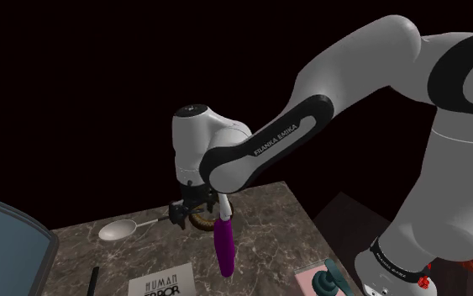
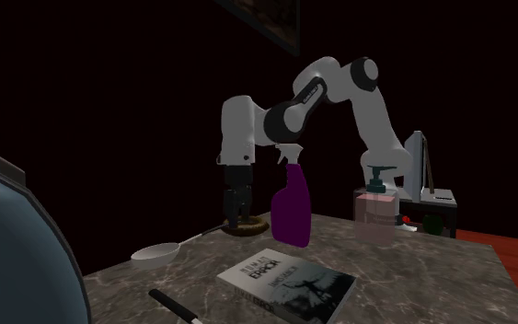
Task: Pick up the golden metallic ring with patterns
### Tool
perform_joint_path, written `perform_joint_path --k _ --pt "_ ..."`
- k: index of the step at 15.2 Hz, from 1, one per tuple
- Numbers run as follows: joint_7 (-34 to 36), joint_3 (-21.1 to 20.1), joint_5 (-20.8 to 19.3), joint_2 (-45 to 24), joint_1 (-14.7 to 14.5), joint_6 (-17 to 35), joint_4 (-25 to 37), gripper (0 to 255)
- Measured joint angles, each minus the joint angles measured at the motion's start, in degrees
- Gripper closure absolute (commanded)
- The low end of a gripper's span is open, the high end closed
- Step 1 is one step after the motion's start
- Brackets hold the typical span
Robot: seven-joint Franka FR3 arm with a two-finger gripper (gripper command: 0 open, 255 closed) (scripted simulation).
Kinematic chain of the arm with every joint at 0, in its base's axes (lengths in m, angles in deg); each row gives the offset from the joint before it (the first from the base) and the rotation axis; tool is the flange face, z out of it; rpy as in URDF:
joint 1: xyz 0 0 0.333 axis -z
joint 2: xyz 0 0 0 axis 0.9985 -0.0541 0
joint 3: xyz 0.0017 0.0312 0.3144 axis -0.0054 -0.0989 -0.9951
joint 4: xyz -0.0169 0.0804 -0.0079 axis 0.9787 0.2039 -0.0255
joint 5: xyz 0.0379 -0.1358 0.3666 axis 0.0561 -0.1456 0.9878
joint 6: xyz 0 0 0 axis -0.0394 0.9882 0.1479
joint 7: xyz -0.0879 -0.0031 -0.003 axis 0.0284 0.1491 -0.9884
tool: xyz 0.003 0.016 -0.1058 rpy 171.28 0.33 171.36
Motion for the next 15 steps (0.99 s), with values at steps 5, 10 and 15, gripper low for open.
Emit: perform_joint_path --k 5,10,15 --pt "0.85 0.43 -0.85 -1.20 -0.54 2.34 0.23 255" --pt "1.01 0.46 -0.70 -1.41 -0.65 2.75 0.24 255" --pt "0.66 0.59 -0.36 -0.94 -0.65 2.05 0.12 255"
